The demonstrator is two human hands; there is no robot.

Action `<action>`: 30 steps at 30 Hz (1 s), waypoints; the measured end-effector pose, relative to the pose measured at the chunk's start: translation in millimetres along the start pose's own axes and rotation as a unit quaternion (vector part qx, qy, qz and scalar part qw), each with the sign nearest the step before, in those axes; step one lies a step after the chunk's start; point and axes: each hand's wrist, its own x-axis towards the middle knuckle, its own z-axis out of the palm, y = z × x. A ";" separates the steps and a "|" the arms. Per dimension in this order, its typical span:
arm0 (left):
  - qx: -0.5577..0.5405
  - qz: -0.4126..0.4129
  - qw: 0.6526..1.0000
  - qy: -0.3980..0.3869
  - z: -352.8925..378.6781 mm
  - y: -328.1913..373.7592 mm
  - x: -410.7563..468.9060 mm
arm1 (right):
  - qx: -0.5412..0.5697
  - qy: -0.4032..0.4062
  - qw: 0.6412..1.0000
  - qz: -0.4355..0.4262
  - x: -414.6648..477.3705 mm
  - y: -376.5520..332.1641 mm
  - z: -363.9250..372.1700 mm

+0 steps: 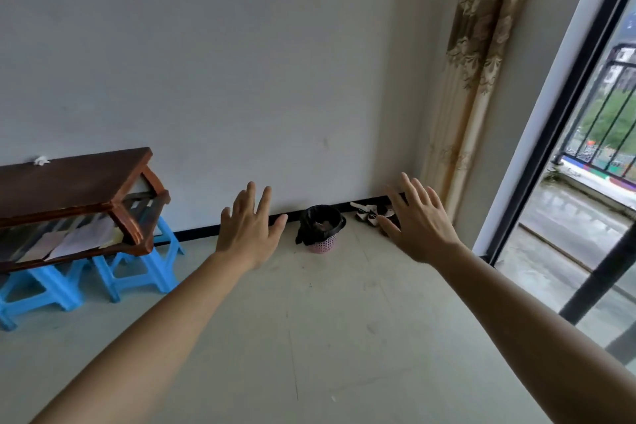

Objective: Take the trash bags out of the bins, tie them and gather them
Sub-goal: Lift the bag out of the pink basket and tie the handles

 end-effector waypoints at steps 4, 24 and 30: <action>0.014 0.018 0.999 -0.023 43.8 16.6 99.6 | 0.019 -0.026 0.998 0.053 70.7 43.2 64.7; -0.058 -0.064 0.994 -0.064 162.7 9.5 571.6 | 0.064 -0.097 0.992 0.057 532.8 173.7 260.6; -0.078 -0.065 0.987 -0.125 262.5 -33.4 706.9 | 0.054 -0.171 0.982 0.063 651.6 166.6 372.7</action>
